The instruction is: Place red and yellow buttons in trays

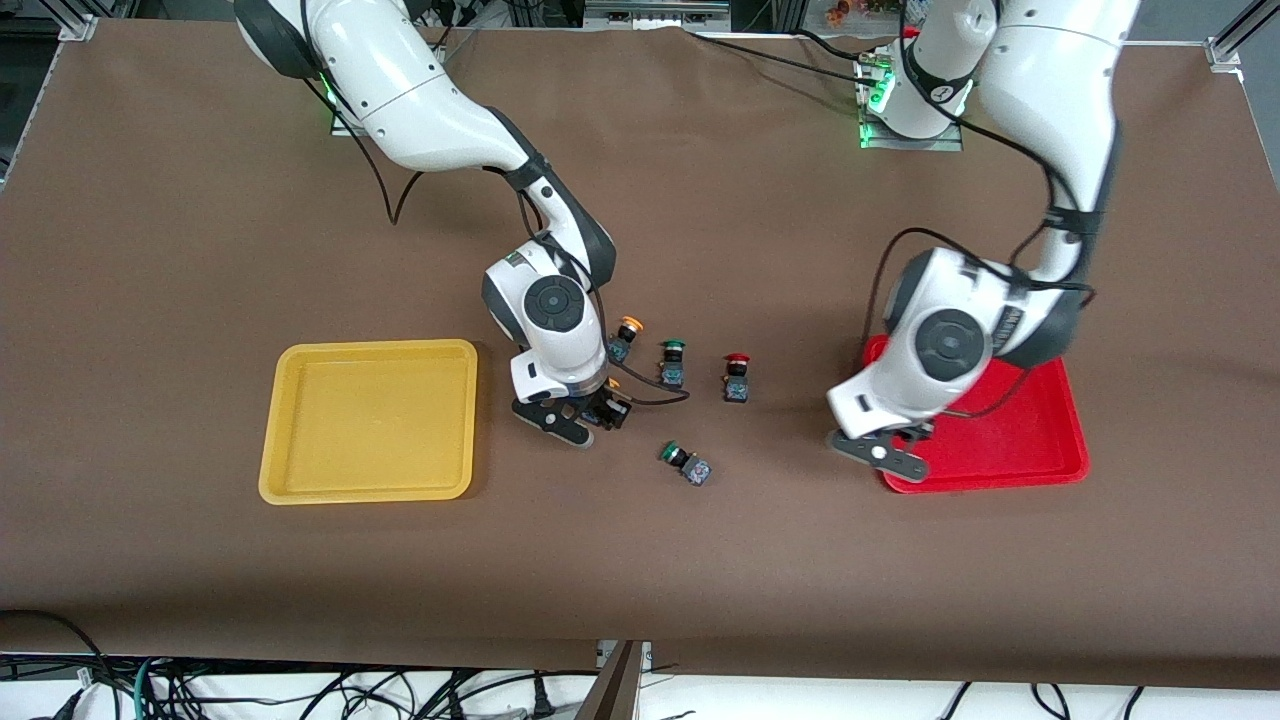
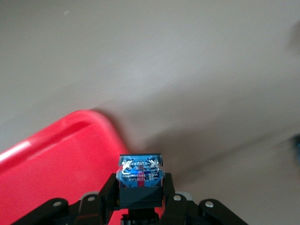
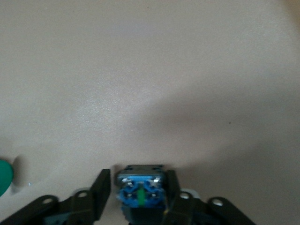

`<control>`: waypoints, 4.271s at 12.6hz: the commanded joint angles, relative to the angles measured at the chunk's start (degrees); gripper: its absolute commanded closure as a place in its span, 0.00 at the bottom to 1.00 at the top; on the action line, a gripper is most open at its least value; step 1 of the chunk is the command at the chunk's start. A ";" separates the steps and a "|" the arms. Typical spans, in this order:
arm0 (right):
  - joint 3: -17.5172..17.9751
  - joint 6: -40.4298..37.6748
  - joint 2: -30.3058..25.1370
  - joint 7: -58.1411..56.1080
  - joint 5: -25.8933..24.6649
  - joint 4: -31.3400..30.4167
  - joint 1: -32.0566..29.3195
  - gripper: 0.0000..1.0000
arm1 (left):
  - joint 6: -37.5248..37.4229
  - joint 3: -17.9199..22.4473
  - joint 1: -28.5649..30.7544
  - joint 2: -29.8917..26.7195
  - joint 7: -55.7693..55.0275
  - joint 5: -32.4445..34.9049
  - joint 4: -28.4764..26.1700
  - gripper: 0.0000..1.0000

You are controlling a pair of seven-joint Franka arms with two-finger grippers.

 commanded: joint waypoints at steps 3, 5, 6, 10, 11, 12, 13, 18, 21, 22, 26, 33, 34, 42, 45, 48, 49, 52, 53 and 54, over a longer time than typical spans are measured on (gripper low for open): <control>-0.09 -3.68 -3.09 -6.06 -0.32 1.38 -3.70 1.00 | 2.72 -0.80 9.79 3.81 17.68 0.79 -1.99 0.75; 0.00 -10.35 -5.81 -15.28 0.38 1.38 -7.04 1.00 | 5.02 -0.98 11.03 4.26 18.39 0.79 -3.49 0.70; 0.00 -13.34 -7.05 -21.24 1.35 1.38 -9.14 1.00 | 5.02 -1.06 11.03 4.35 18.31 0.62 -3.67 0.39; -0.53 -21.88 -9.60 -41.47 3.55 1.12 -18.37 1.00 | 3.71 -2.37 10.51 1.29 17.52 -0.17 -3.05 0.00; -0.53 -22.68 -9.69 -45.61 3.55 0.86 -20.57 1.00 | 2.92 -5.08 10.42 0.23 16.30 -0.17 -2.53 0.00; -0.61 -22.95 -9.61 -49.22 3.55 0.07 -22.94 1.00 | 2.83 -7.98 10.33 0.05 11.50 -0.17 -1.83 0.00; -0.61 -22.86 -9.61 -52.73 3.55 -0.98 -25.31 1.00 | 2.74 -10.53 9.81 0.22 4.23 -0.17 -1.39 0.00; -0.61 -20.24 -8.90 -57.76 3.55 -4.05 -31.83 1.00 | 5.72 -13.46 -0.63 4.52 -28.31 -0.09 1.08 0.00; -0.61 -13.21 -8.90 -59.89 3.55 -8.80 -33.51 1.00 | 6.43 -13.46 -4.07 5.49 -37.58 -0.09 -0.58 0.00; -0.61 -12.50 -8.82 -59.80 3.55 -9.33 -33.51 1.00 | 6.60 -13.46 -5.13 6.28 -37.68 0.00 -1.20 0.00; -0.61 -12.75 -8.99 -59.89 3.55 -8.73 -33.86 0.00 | 8.89 -13.37 -5.85 9.18 -37.59 0.62 -1.21 0.00; 1.49 -18.64 -10.13 -52.00 3.64 -4.07 -29.13 0.00 | 5.23 -13.28 -4.18 6.48 -36.71 0.79 -0.68 0.91; 1.49 -18.73 -10.13 -48.84 3.64 -4.06 -27.46 0.00 | 1.02 -13.28 -2.95 4.20 -34.54 0.79 -0.33 0.91; 1.49 -13.30 -7.33 -15.37 3.47 -4.06 -9.45 0.00 | -12.12 -12.84 20.94 -2.07 15.44 0.88 -0.33 0.87; 1.41 -9.16 -6.09 -6.12 3.47 -4.06 -3.82 0.00 | -3.88 -12.84 27.45 2.58 28.38 5.42 -0.42 0.87; 1.49 -9.24 -6.00 -1.63 3.47 -4.06 -0.91 0.00 | 2.55 -12.93 31.06 6.19 34.29 8.35 -0.68 0.86; 1.49 -9.15 -5.83 -0.14 3.47 -4.06 0.23 0.00 | 3.35 -12.93 31.77 6.89 34.48 8.35 -0.94 0.58; 1.49 -9.24 -5.83 1.55 3.64 -4.24 2.52 0.00 | 2.83 -13.54 32.48 6.20 34.39 7.56 -0.59 0.00; 1.49 -9.24 -5.74 1.55 3.64 -4.50 3.39 0.00 | 2.30 -13.72 32.39 3.94 34.22 7.47 -0.42 0.00; 1.49 -9.33 -5.22 1.55 3.64 -4.59 3.75 0.00 | 0.30 -15.20 32.30 1.74 33.61 7.38 -0.42 0.00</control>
